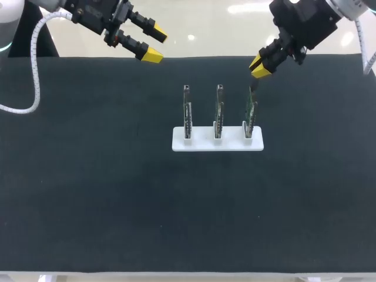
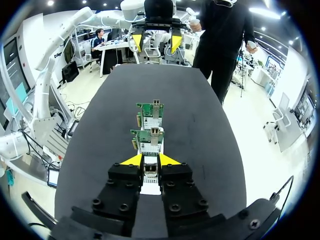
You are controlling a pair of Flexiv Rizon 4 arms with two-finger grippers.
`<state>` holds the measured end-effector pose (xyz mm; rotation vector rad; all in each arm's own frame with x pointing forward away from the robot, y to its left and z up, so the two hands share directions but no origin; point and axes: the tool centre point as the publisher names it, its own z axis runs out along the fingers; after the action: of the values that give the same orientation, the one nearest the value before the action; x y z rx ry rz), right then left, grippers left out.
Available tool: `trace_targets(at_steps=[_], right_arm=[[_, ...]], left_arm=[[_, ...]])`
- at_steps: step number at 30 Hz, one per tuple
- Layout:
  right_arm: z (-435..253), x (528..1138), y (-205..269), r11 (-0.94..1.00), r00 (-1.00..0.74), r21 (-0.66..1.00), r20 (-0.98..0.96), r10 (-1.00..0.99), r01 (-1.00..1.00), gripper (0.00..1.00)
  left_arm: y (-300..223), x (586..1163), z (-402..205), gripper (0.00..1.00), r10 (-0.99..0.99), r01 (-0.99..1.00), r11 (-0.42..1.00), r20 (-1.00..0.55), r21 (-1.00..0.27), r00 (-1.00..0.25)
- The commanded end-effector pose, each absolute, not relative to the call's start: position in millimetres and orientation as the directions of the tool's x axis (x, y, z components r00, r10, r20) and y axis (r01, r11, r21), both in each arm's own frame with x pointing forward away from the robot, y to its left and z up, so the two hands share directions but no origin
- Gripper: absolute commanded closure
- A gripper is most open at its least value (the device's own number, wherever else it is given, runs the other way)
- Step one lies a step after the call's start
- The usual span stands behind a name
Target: Pick up the optical module with the left hand, and insert it into the network port with the right hand.
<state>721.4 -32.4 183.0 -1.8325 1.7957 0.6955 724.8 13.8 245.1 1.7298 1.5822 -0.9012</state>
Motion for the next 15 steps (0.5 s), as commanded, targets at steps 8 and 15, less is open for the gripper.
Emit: trace_targets(at_steps=[8,15], right_arm=[[179.7,722.7,-31.5,-0.022,0.013,0.005,-0.658,-0.753,-1.0,1.0],[179.1,724.6,-32.0,-0.025,0.017,0.002,-0.657,-0.754,-1.0,1.0]], left_arm=[[13.4,725.5,245.6,0.0,0.576,0.996,-0.091,-0.816,-0.005,0.049],[13.4,725.5,245.6,0.0,0.576,0.996,-0.091,-0.816,-0.005,0.049]])
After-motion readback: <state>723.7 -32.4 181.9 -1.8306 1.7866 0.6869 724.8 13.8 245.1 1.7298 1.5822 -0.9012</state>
